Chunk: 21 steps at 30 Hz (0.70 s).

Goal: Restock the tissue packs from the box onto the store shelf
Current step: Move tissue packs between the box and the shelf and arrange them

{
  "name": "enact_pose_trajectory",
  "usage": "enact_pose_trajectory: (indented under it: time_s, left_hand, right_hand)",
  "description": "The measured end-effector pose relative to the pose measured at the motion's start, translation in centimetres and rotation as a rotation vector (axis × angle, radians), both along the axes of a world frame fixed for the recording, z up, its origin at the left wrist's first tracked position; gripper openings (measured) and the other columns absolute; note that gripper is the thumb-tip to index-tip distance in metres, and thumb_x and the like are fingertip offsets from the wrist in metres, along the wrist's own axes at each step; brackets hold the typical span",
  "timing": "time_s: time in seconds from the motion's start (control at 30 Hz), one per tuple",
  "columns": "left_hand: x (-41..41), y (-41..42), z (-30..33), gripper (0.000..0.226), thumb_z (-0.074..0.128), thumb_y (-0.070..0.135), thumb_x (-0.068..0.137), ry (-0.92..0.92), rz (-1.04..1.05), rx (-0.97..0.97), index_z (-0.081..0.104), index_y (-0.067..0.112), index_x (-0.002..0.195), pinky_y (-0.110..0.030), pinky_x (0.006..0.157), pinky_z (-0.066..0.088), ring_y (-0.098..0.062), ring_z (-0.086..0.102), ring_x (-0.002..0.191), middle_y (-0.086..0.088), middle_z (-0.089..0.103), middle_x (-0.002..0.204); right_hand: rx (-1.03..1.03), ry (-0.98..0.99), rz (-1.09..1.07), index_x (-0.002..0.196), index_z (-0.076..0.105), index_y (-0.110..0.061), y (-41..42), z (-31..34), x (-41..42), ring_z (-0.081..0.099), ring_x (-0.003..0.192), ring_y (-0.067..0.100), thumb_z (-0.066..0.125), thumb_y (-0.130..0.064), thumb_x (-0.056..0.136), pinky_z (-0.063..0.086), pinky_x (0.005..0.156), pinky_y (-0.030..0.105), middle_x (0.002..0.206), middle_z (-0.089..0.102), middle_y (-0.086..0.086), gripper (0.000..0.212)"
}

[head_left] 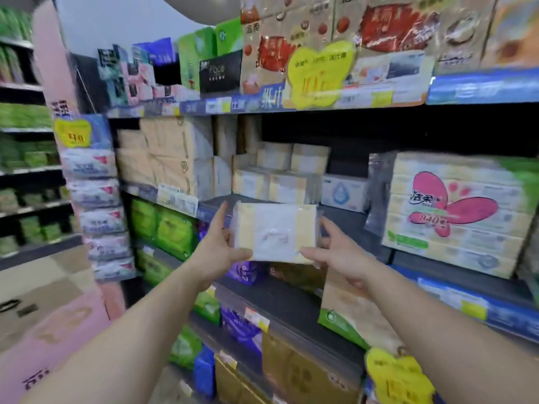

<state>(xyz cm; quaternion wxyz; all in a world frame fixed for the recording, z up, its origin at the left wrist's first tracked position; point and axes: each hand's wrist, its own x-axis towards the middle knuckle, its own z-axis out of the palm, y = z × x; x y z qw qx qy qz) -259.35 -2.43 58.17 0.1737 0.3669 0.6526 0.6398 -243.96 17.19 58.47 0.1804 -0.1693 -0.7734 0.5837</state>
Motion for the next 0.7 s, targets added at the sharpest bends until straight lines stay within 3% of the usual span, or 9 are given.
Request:
enact_pose_trajectory:
  time_s: [0.1,0.23,0.33,0.4,0.47,0.5,0.6,0.63,0.7]
  left_hand:
    - [-4.6,3.7,2.1,0.112,0.064,-0.018,0.076,0.015,0.029,0.011,-0.004,0.029,0.152,-0.021,0.07,0.055,-0.018,0.068,0.095,-0.011,0.063,0.121]
    - [-10.4,8.3,3.6,0.107,0.07,-0.011,0.072,-0.02,-0.015,-0.056,0.008,0.024,0.153,-0.042,0.091,0.053,-0.022,0.065,0.106,-0.003,0.065,0.119]
    - [-14.4,11.7,3.9,0.072,0.073,0.001,0.069,0.069,-0.059,-0.167,0.047,0.021,0.133,-0.047,0.093,0.053,-0.02,0.069,0.1,-0.002,0.071,0.109]
    - [-16.5,14.0,4.3,0.046,0.072,0.002,0.074,0.113,-0.068,-0.198,0.057,0.019,0.113,-0.043,0.089,0.055,-0.02,0.07,0.093,-0.004,0.073,0.099]
    - [-18.6,16.2,4.4,0.027,0.07,0.004,0.08,0.145,-0.096,-0.234,0.058,0.018,0.099,-0.034,0.079,0.056,-0.019,0.068,0.087,-0.006,0.071,0.094]
    - [-19.5,17.1,4.3,0.024,0.071,0.007,0.081,0.153,-0.14,-0.235,0.058,0.016,0.099,-0.034,0.077,0.056,-0.021,0.068,0.087,-0.009,0.07,0.095]
    - [-22.9,19.4,3.6,0.04,0.074,0.02,0.077,0.105,-0.298,-0.294,0.055,0.013,0.112,-0.054,0.09,0.053,-0.03,0.068,0.096,-0.015,0.069,0.106]
    - [-24.0,20.0,3.1,0.039,0.074,0.02,0.079,0.092,-0.349,-0.313,0.054,0.014,0.111,-0.053,0.092,0.052,-0.026,0.069,0.095,-0.011,0.07,0.105]
    - [-25.4,20.6,2.2,0.034,0.071,0.015,0.084,0.063,-0.435,-0.343,0.052,0.013,0.111,-0.037,0.09,0.054,-0.013,0.067,0.092,-0.004,0.068,0.103]
  right_hand:
    - [0.088,0.038,-0.057,0.152,0.011,-0.032,3.4,1.8,-4.6,0.066,0.097,0.013,0.074,-0.01,0.08,0.052,0.082,0.029,0.124,0.064,0.006,0.098]
    - [0.131,0.062,-0.16,0.148,0.019,-0.036,7.0,2.8,-9.7,0.063,0.111,0.021,0.083,-0.01,0.069,0.052,0.094,0.045,0.132,0.059,0.008,0.105]
    - [0.074,0.047,-0.234,0.149,0.022,-0.023,8.8,2.9,-12.4,0.058,0.117,0.019,0.079,0.001,0.071,0.052,0.094,0.036,0.135,0.055,0.003,0.1]
    - [0.088,0.012,-0.292,0.136,0.04,-0.015,9.8,2.7,-14.0,0.06,0.108,0.013,0.077,0.003,0.072,0.052,0.084,0.023,0.129,0.057,-0.003,0.076]
    - [0.125,-0.027,-0.375,0.127,0.049,-0.017,10.6,2.1,-15.7,0.062,0.1,0.012,0.078,0.0,0.073,0.05,0.085,0.022,0.116,0.064,-0.003,0.064]
    - [0.128,-0.044,-0.418,0.125,0.049,-0.019,10.9,1.6,-16.4,0.062,0.099,0.013,0.078,-0.002,0.073,0.049,0.088,0.024,0.112,0.065,-0.002,0.062]
    - [0.12,-0.094,-0.489,0.124,0.044,-0.023,11.2,0.5,-18.4,0.06,0.101,0.012,0.078,-0.005,0.074,0.047,0.086,0.022,0.114,0.062,-0.003,0.063]
    - [0.132,-0.123,-0.495,0.124,0.042,-0.025,11.2,0.3,-19.0,0.059,0.102,0.011,0.079,-0.007,0.074,0.046,0.085,0.021,0.116,0.061,-0.005,0.065]
    - [0.137,-0.18,-0.501,0.121,0.041,-0.027,11.4,-0.2,-19.8,0.058,0.105,0.011,0.08,-0.01,0.073,0.046,0.088,0.021,0.118,0.059,-0.007,0.065]
